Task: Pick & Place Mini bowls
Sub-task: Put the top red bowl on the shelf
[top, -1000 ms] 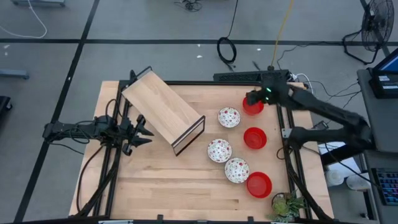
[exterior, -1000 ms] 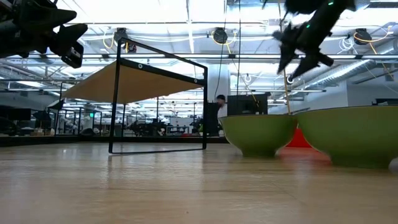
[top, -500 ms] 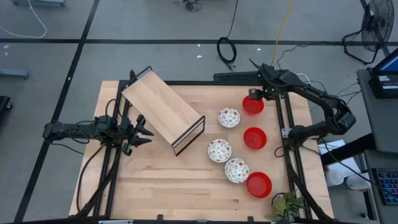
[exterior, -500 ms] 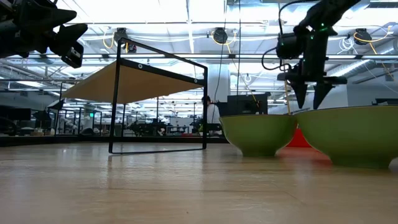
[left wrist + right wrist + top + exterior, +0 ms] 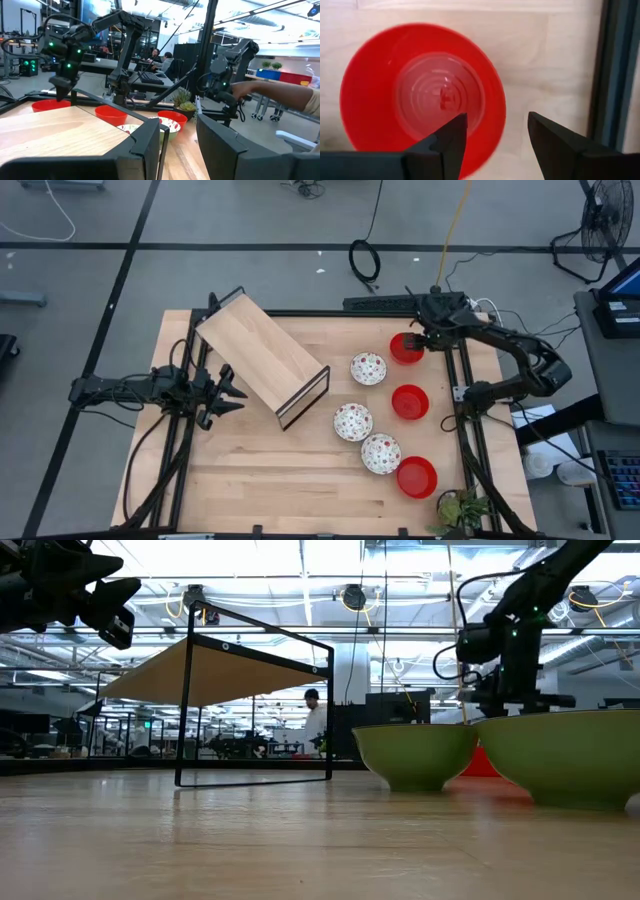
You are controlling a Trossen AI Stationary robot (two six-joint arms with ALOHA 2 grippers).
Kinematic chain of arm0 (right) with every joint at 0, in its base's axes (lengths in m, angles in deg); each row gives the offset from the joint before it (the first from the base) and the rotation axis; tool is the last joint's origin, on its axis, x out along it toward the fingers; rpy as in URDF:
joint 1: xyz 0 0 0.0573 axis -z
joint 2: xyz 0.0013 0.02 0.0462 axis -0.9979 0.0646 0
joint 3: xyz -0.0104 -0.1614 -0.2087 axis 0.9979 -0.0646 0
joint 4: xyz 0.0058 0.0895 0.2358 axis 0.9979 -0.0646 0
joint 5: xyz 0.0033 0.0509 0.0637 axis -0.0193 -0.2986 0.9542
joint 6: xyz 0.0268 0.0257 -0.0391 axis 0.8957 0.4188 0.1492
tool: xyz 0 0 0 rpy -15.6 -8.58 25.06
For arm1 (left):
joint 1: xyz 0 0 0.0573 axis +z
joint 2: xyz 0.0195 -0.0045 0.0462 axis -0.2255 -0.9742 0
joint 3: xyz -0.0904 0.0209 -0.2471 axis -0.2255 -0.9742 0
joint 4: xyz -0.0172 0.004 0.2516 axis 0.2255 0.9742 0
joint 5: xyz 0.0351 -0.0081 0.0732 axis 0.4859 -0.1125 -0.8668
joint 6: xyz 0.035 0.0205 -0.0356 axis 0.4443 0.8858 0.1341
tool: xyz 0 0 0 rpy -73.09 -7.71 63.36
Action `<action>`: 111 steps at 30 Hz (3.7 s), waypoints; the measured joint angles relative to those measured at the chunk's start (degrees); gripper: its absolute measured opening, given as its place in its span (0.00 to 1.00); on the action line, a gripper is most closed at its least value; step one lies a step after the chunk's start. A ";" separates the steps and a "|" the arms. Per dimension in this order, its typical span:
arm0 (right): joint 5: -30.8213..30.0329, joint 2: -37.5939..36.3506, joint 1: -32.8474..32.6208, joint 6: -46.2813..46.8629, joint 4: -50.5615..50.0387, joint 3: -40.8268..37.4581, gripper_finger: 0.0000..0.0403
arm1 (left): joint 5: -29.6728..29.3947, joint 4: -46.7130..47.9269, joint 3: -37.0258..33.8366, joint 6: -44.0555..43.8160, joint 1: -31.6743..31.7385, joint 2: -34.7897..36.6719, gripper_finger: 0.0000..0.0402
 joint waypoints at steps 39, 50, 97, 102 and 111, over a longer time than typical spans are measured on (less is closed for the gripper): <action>-1.51 0.00 -0.05 -2.43 6.27 -4.70 0.11 | -0.02 0.04 0.00 0.00 -0.01 0.00 0.33; -1.32 -0.19 -0.11 -7.72 8.53 -4.65 0.01 | 0.00 0.04 0.00 0.00 0.00 0.00 0.33; -2.99 -31.61 -50.47 -61.50 90.79 -25.68 0.00 | -4.13 -3.46 0.00 5.81 -0.02 0.00 0.33; -4.86 -31.56 -50.29 -63.82 90.38 -25.72 0.00 | -10.31 -7.13 0.02 11.14 0.00 0.00 0.33; -4.76 -31.52 -50.29 -61.03 81.51 -25.77 0.00 | -12.13 -9.49 0.02 9.17 0.00 -0.02 0.33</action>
